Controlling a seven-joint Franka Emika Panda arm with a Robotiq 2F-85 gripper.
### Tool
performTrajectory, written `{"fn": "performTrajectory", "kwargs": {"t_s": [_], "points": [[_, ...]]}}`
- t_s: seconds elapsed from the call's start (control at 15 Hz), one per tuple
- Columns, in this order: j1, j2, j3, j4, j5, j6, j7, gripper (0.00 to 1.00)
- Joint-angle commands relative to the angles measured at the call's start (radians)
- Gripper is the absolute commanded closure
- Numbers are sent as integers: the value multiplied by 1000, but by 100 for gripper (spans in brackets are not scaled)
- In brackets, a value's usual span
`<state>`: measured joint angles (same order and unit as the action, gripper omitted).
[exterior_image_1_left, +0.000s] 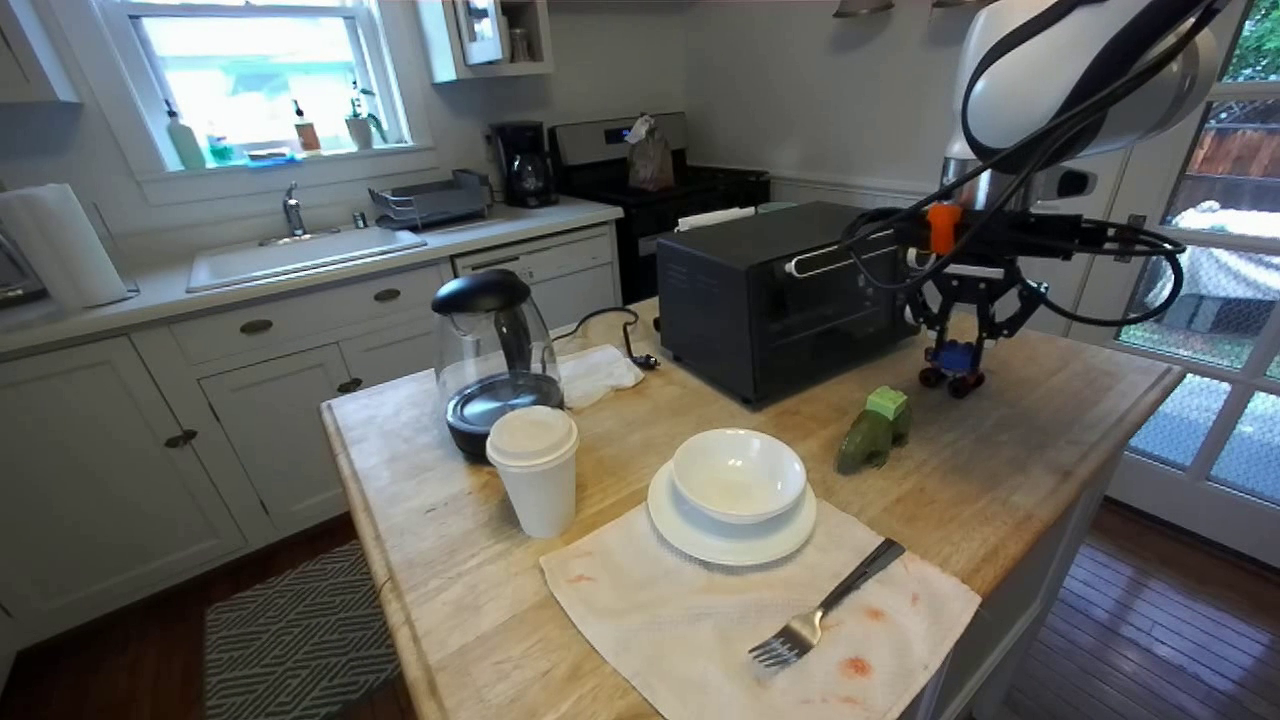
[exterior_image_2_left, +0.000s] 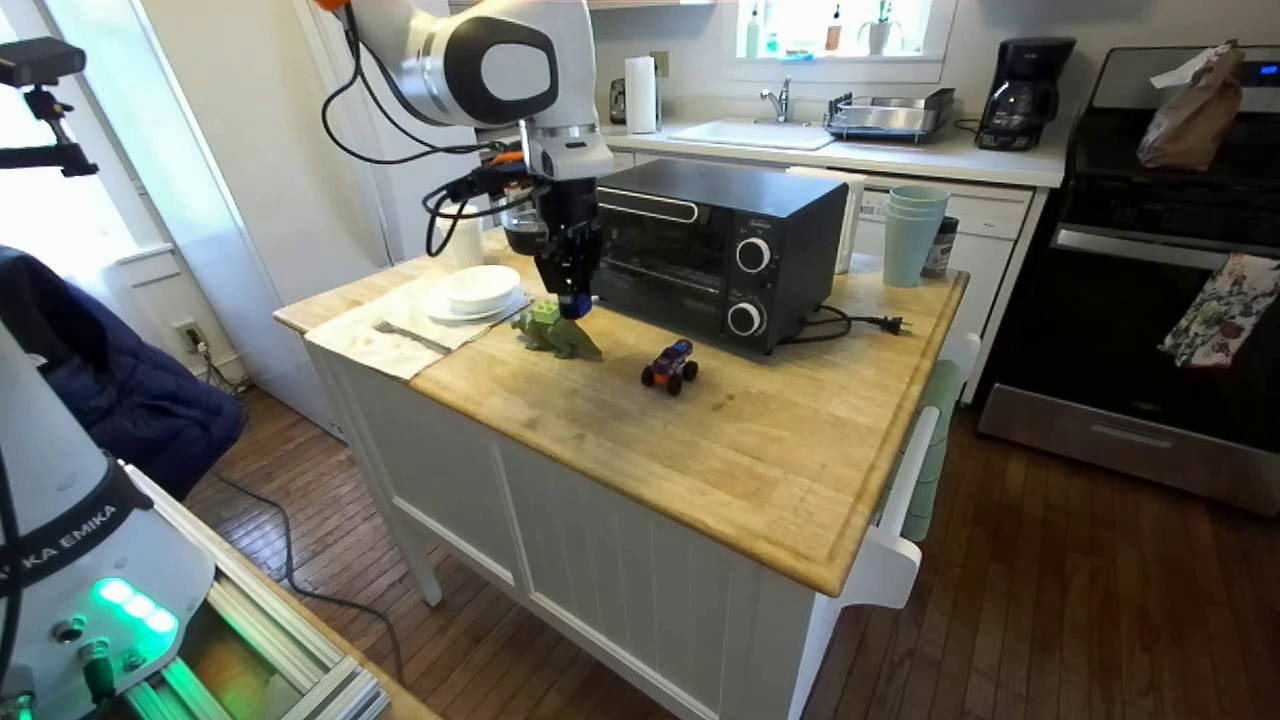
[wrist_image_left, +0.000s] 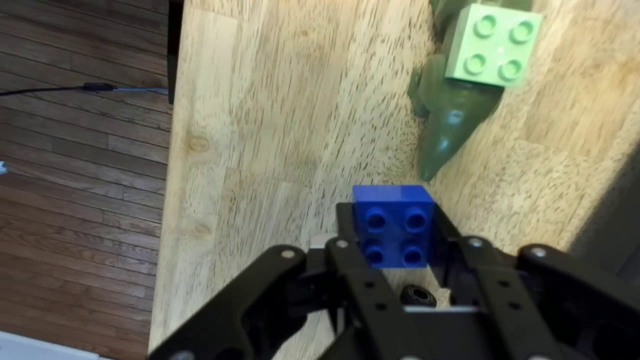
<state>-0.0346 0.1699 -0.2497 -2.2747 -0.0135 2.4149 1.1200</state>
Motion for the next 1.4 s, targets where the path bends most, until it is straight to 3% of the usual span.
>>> {"fn": "performTrajectory", "kwargs": {"t_s": [0.0,0.4,0.87,0.93,1.33], "points": [[3,-51,30,-74,-28,45,102,89],[12,-71,71,-125,-38,157,201,89],[30,-50,92,-110,-90,207,294,89],[14,-36,98,-95,-50,181,241,64],[18,-36,100,-95,-58,186,255,64]]}}
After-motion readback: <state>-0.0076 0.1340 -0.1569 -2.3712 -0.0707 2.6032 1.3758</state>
